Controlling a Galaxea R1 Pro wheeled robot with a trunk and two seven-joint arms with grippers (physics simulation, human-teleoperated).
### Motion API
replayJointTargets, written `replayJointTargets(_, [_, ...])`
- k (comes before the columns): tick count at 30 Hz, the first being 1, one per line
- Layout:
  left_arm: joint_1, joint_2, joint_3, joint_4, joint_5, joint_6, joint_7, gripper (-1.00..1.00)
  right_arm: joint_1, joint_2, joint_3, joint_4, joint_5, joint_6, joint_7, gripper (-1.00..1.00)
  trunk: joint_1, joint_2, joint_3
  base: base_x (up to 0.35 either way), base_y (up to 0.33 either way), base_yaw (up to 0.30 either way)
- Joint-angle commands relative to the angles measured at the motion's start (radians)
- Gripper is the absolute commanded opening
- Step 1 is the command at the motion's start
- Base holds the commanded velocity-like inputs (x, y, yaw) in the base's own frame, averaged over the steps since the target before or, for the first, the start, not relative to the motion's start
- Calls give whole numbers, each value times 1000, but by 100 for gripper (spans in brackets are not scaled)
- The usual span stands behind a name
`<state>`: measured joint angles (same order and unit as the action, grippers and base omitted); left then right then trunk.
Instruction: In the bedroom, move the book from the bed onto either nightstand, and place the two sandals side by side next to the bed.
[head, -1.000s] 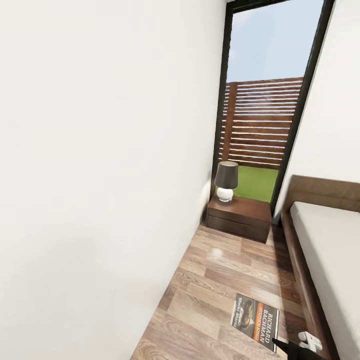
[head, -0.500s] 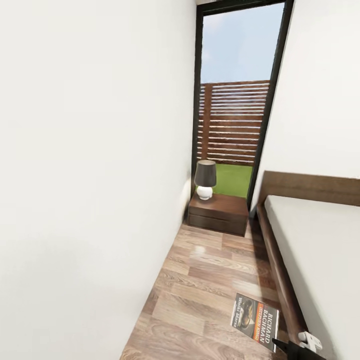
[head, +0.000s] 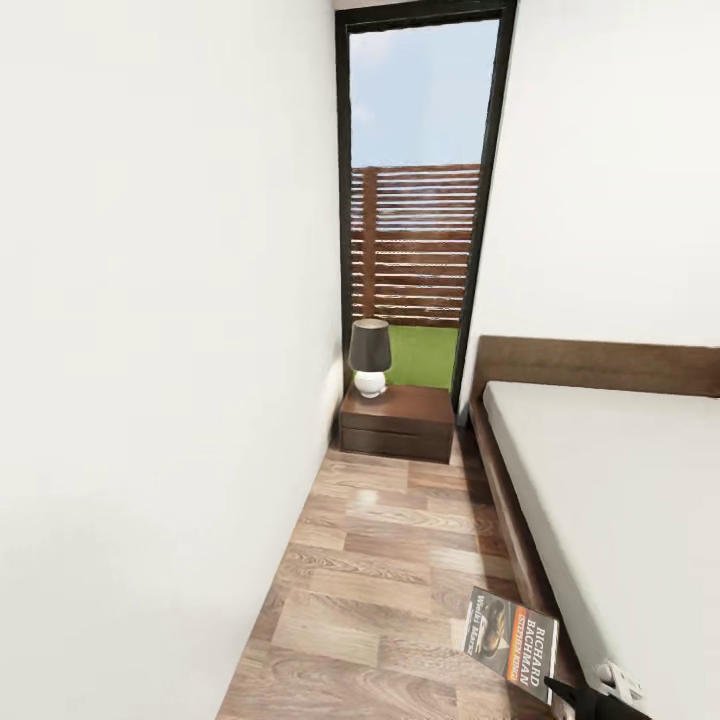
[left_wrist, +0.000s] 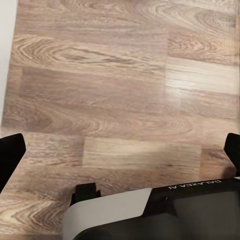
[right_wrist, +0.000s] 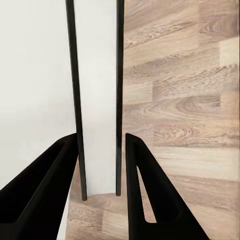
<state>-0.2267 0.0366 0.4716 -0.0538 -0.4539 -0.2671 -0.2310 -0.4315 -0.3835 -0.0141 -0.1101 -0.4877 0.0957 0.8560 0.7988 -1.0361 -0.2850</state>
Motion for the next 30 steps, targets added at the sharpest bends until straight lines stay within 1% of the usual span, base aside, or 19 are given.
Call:
replayJointTargets(1, [0, 0, 9, 0, -8, -3, -4, 100, -1, 0, -6, 0, -8, 10, 3, -100, 0, -1, -1, 0, 0, -284])
replayJointTargets(24, [0, 0, 9, 0, -8, -3, -4, 100, -1, 0, -6, 0, -8, 9, 3, -100, 0, -1, -1, 0, 0, -284])
replayJointTargets(26, [0, 0, 9, 0, -8, -3, -4, 100, -1, 0, -6, 0, -8, 9, 3, -100, 0, -1, -1, 31, 0, -231])
replayJointTargets(30, [0, 0, 9, 0, -8, -2, -4, 100, -1, 0, -6, 0, -8, 9, 2, -100, 0, -1, -1, 183, 0, -70])
